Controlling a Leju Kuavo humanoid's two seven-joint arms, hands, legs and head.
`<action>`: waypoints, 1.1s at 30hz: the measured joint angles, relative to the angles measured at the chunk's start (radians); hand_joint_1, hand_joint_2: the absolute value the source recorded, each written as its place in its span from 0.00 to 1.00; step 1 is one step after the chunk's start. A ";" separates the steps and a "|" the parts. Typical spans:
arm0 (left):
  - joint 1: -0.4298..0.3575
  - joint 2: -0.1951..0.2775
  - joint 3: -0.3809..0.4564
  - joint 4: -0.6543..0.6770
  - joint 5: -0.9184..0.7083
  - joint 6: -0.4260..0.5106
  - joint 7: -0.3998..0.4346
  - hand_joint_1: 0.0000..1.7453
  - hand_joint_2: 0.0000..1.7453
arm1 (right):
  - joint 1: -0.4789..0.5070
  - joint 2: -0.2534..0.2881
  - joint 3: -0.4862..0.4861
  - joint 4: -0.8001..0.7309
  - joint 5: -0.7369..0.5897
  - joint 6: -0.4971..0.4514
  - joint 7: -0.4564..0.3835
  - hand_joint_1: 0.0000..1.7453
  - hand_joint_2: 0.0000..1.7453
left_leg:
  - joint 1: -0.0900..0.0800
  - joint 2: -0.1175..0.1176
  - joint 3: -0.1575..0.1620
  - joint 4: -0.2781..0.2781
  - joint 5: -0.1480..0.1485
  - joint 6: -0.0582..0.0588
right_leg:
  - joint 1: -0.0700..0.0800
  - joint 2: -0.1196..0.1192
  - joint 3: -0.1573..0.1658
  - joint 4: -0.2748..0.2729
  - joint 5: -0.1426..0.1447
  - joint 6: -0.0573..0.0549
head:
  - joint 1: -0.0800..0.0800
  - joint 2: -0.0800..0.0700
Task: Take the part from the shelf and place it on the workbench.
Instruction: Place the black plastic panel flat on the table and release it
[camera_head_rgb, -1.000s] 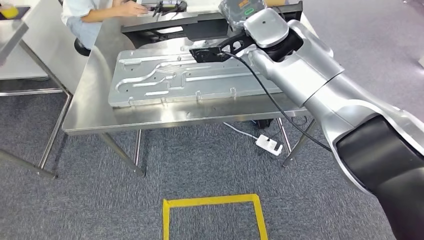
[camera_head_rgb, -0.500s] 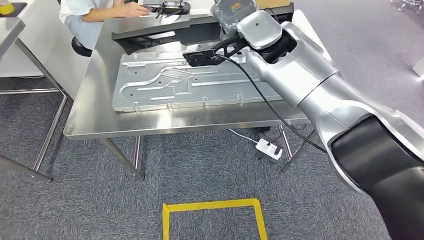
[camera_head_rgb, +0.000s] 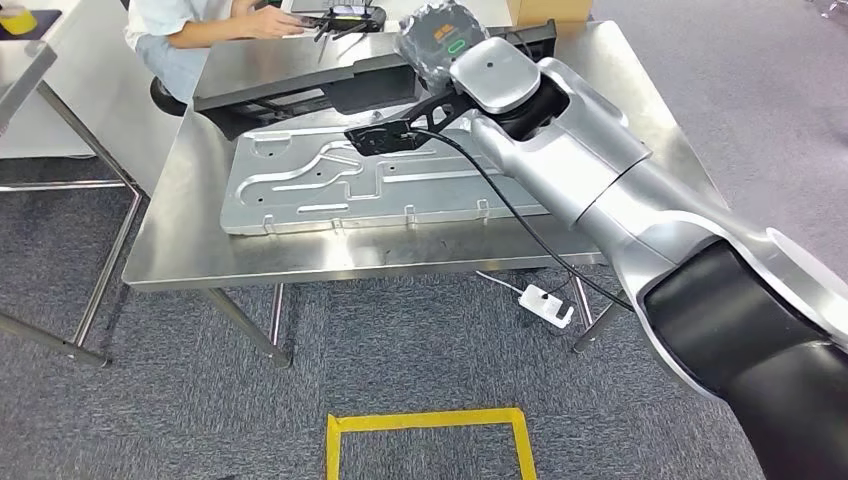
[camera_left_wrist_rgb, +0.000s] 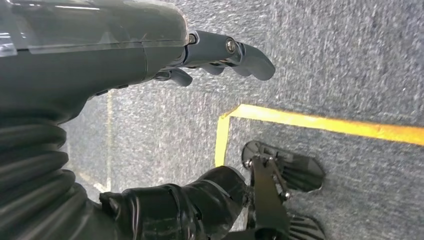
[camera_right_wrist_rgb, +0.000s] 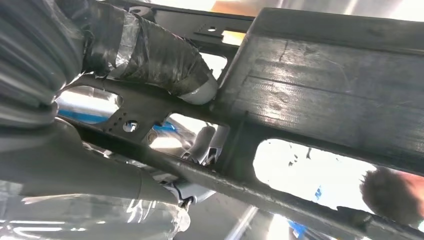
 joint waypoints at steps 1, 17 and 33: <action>0.000 0.000 0.000 0.000 -0.001 0.000 0.000 0.00 1.00 | 0.001 0.002 0.000 0.001 -0.001 0.000 0.000 1.00 1.00 | 0.002 0.002 -0.017 0.036 -0.019 -0.007 | -0.004 0.000 0.005 -0.004 -0.001 -0.003 | -0.001 0.000; 0.002 0.002 0.000 0.000 0.000 0.012 -0.006 0.00 1.00 | 0.011 0.012 0.014 0.008 -0.004 -0.002 0.011 1.00 1.00 | 0.010 0.010 -0.028 -0.044 0.077 0.017 | -0.002 -0.003 0.028 0.058 -0.086 0.030 | 0.000 0.000; 0.004 -0.002 0.000 0.000 -0.012 0.054 -0.033 0.00 1.00 | -0.004 -0.015 0.014 0.014 0.003 0.036 0.073 1.00 1.00 | 0.008 0.010 -0.042 0.070 -0.027 -0.015 | -0.004 0.002 0.004 0.001 -0.002 -0.008 | -0.001 0.000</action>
